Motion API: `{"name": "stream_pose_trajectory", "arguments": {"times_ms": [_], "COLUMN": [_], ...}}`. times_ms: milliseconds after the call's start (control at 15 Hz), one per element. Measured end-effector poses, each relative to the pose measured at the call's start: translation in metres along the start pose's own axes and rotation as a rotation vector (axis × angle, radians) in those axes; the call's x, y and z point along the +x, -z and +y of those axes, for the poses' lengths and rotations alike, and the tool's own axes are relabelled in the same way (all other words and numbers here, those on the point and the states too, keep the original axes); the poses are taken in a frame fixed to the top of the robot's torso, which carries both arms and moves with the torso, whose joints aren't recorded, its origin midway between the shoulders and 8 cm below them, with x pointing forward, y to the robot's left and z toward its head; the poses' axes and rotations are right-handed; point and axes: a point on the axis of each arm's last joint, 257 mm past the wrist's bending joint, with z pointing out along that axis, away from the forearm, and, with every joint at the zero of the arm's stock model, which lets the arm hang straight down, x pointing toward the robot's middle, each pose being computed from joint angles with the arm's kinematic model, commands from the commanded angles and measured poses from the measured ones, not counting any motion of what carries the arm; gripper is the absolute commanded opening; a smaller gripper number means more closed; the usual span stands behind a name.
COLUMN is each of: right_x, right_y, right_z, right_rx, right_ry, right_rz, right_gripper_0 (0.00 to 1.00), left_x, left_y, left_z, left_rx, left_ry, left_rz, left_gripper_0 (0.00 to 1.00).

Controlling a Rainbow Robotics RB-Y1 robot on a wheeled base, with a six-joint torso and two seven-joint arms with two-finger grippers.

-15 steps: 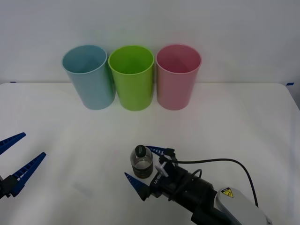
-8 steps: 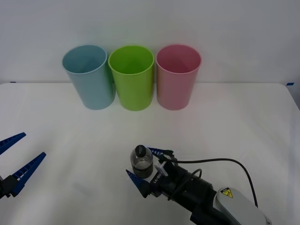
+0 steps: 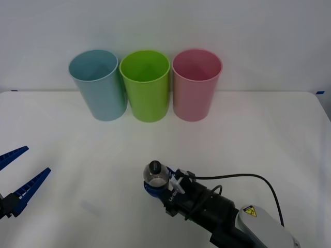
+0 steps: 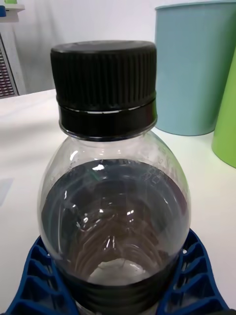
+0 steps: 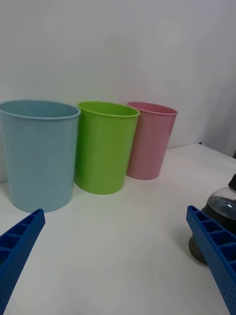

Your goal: Grasp the object on the table and drop it into the matching bin: aluminum can to the light blue bin, PET bottle to the pink bin.

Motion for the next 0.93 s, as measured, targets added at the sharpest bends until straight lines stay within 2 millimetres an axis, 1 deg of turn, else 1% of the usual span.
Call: {"name": "stream_pose_trajectory", "arguments": {"times_ms": [133,333,467,733,933], "right_x": [-0.001,-0.008,-0.018,-0.044,-0.064], "right_y": [0.002,0.007,0.015,0.035,0.05], "right_z": [-0.002,-0.013,-0.024,-0.047,-0.061], "right_rx": [-0.002,0.003,0.012,0.024,0.015], "right_ry": [-0.006,-0.012,-0.011,-0.011,-0.05], "right_rz": [-0.003,-0.021,-0.037,-0.077,-0.108], "right_gripper_0": [0.0,0.0,0.0,0.0,0.0], "left_x": [0.0,0.0,0.0,0.0,0.0], "left_y": [0.0,0.0,0.0,0.0,0.0], "left_z": [0.0,0.0,0.0,0.0,0.0], "left_rx": [0.0,0.0,0.0,0.0,0.0], "left_ry": [0.0,0.0,0.0,0.0,0.0], "left_rz": [0.0,0.0,0.0,0.0,0.0], "left_gripper_0": [1.0,1.0,1.0,1.0,1.0]}}
